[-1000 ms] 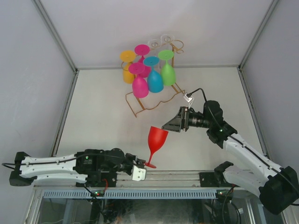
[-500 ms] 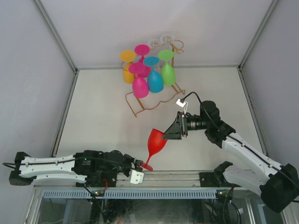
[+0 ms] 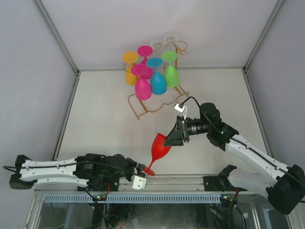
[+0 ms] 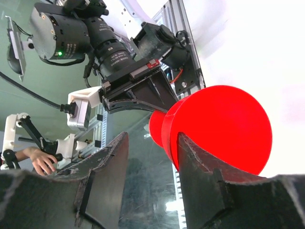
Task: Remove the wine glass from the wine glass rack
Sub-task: Place the wine glass at the center of the board.
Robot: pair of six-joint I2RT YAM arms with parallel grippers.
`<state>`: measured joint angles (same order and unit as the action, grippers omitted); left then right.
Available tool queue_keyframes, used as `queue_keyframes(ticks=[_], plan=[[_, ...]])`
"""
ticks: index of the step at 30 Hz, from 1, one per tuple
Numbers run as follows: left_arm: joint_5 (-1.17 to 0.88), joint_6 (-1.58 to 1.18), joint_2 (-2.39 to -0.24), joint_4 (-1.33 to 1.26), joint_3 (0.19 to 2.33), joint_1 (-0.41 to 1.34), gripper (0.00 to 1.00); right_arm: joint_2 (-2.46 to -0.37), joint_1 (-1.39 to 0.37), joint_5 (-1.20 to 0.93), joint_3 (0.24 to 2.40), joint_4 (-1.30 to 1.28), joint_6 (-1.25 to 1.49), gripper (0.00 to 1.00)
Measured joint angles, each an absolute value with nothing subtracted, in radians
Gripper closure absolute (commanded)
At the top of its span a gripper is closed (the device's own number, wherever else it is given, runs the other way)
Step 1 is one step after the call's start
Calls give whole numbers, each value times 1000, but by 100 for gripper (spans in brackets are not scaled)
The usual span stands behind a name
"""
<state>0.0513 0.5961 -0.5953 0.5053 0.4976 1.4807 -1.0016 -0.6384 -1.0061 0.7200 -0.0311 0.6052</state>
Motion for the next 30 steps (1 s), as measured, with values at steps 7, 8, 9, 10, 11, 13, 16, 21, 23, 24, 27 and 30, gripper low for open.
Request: queue_keyframes(ticks=[7, 8, 9, 10, 11, 13, 16, 21, 23, 24, 27, 30], plan=[[71, 596, -580, 512, 486, 1482, 99, -1036, -677, -974, 759, -72, 563, 70], [73, 596, -579, 514, 486, 1483, 99, -1043, -678, -973, 762, -72, 562, 71], [75, 596, -576, 516, 486, 1484, 99, -1050, -678, -973, 764, -72, 562, 71], [77, 595, -575, 518, 486, 1484, 99, -1056, -678, -973, 764, -72, 562, 71], [78, 595, -575, 522, 486, 1484, 99, -1063, -681, -971, 765, -72, 561, 73], [83, 595, -570, 525, 486, 1484, 99, -1073, -686, -971, 765, -73, 561, 73], [86, 595, -556, 533, 486, 1484, 99, -1081, -693, -972, 765, -72, 561, 73], [103, 595, -541, 543, 486, 1484, 96, -1081, -701, -973, 768, -64, 561, 80], [109, 595, -537, 545, 486, 1484, 96, -1081, -705, -973, 774, -64, 560, 85], [112, 595, -536, 545, 486, 1484, 96, -1081, -708, -973, 778, -66, 557, 87], [122, 595, -532, 545, 486, 1484, 94, -1081, -714, -966, 791, -80, 538, 99], [130, 595, -528, 545, 486, 1484, 76, -1078, -716, -954, 796, -94, 519, 100]])
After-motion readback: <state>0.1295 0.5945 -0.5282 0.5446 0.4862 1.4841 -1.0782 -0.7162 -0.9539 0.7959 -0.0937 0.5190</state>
